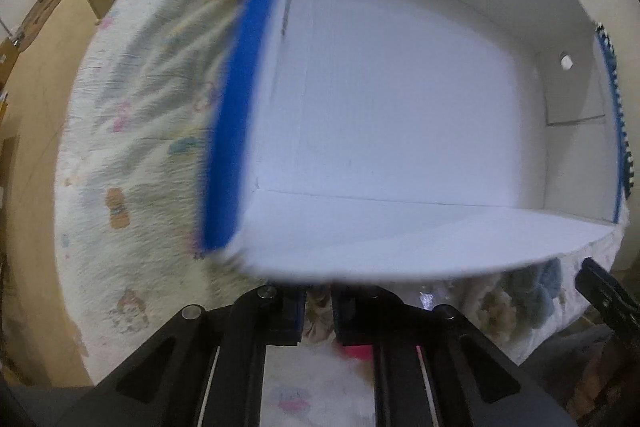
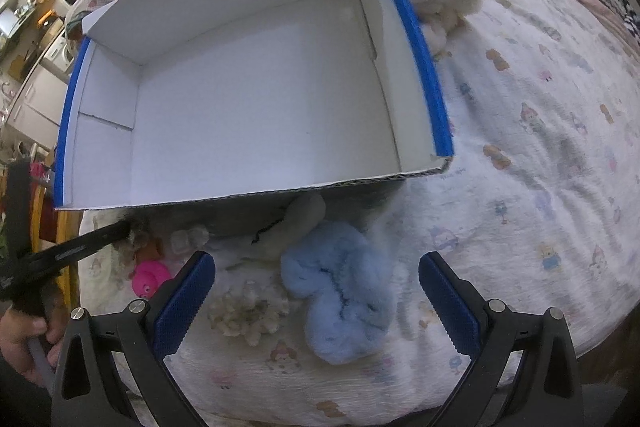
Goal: Organize soft objects
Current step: 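Grasp the beige lace scrunchie with the left gripper while the right grasps the blue scrunchie, then carry both scrunchies over the box and open the right gripper to drop the blue one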
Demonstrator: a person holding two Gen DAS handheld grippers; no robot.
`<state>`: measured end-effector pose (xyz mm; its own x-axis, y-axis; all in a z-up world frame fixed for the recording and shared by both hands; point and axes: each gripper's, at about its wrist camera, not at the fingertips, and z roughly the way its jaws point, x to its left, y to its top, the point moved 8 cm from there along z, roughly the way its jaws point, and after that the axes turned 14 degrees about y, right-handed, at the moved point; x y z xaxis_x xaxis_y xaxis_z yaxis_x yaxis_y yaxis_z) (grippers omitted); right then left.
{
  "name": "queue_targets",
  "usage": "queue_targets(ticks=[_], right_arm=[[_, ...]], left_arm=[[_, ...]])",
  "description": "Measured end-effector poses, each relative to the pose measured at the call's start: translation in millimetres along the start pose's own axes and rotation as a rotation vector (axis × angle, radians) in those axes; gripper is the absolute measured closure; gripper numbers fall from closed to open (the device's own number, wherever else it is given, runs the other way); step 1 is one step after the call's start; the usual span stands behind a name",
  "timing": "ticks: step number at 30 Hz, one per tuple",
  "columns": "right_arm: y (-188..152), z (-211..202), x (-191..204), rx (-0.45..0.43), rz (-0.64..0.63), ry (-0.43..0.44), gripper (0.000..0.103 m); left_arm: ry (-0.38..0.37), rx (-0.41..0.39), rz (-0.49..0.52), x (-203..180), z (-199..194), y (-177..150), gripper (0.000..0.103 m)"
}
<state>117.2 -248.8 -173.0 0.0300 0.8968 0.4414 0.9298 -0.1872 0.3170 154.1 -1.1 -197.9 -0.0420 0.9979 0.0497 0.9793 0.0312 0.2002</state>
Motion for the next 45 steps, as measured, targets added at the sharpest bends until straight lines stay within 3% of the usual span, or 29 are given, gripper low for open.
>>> queue_targets(ticks=[9,15,17,18,19,20,22,25,31,36,45], right_arm=[[-6,4,-16,0.042,0.06,-0.005,0.0],[-19,34,-19,0.16,0.024,-0.107,0.014],[-23,41,-22,0.187,0.024,-0.13,0.029],[-24,43,-23,0.197,0.022,-0.124,0.053],[-26,45,-21,0.207,0.017,-0.117,0.072],[-27,44,-19,0.208,0.006,-0.117,0.072],[-26,39,-11,0.186,-0.032,-0.098,0.083],[-25,23,4,0.126,-0.077,-0.058,0.087],[-22,-37,34,-0.08,-0.115,0.052,0.088],[-31,-50,42,-0.121,-0.096,0.127,0.088],[-17,-77,64,-0.195,-0.155,0.144,0.088]], left_arm=[[-0.013,-0.119,-0.062,49,-60,-4,0.093],[0.025,-0.121,-0.083,70,-68,-17,0.093],[0.028,-0.124,-0.08,67,-70,-21,0.093],[0.035,-0.128,-0.076,59,-68,-22,0.093],[0.04,-0.13,-0.076,57,-66,-22,0.093],[0.04,-0.13,-0.078,52,-63,-24,0.093],[0.037,-0.13,-0.079,52,-64,-23,0.093],[0.041,-0.138,-0.077,52,-65,-24,0.093],[0.052,-0.143,-0.096,61,-72,-36,0.093],[0.064,-0.169,-0.126,67,-82,-42,0.093],[0.143,-0.253,-0.167,78,-103,-45,0.093]])
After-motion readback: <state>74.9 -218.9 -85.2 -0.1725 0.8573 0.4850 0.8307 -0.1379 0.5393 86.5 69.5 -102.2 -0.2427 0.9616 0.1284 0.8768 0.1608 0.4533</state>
